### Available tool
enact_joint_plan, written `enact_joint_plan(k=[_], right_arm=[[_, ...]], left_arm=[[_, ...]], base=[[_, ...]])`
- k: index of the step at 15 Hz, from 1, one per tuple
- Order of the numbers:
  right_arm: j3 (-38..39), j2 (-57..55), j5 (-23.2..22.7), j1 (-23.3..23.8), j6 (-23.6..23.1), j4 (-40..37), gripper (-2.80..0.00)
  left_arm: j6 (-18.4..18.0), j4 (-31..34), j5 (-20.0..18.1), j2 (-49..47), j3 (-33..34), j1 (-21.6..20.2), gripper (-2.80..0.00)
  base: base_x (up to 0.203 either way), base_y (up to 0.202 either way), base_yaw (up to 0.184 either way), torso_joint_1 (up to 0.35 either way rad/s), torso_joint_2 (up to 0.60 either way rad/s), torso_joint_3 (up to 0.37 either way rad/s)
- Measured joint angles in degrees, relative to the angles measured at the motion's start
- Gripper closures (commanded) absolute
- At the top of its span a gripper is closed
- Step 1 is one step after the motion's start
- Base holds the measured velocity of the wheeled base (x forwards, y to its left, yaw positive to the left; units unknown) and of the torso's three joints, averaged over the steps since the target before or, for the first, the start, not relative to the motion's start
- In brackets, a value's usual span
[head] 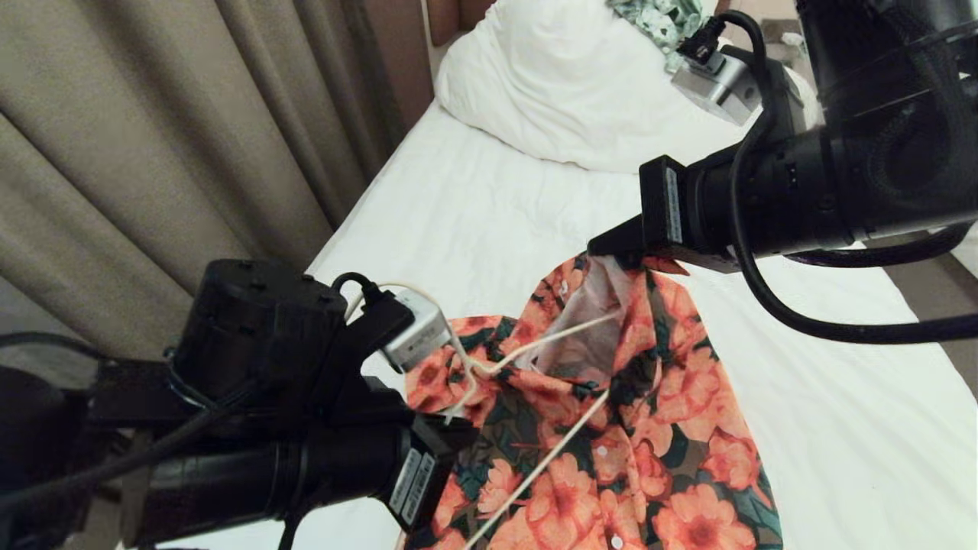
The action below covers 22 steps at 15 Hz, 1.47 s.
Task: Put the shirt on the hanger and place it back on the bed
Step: Hook one side of the shirt onto the hanger
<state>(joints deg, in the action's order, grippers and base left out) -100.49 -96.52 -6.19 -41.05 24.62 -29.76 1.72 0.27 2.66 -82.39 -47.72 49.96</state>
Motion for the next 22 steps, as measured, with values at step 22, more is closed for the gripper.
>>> enact_joint_plan(k=[22], right_arm=[[9.45, 14.36, -0.52, -16.0, -13.52, -11.19, 0.0]], left_arm=[[7.37, -12.85, 10.93, -8.93, 1.8, 6.37, 0.0]], base=[[0.0, 0.0, 0.0, 0.0, 0.0, 0.0]])
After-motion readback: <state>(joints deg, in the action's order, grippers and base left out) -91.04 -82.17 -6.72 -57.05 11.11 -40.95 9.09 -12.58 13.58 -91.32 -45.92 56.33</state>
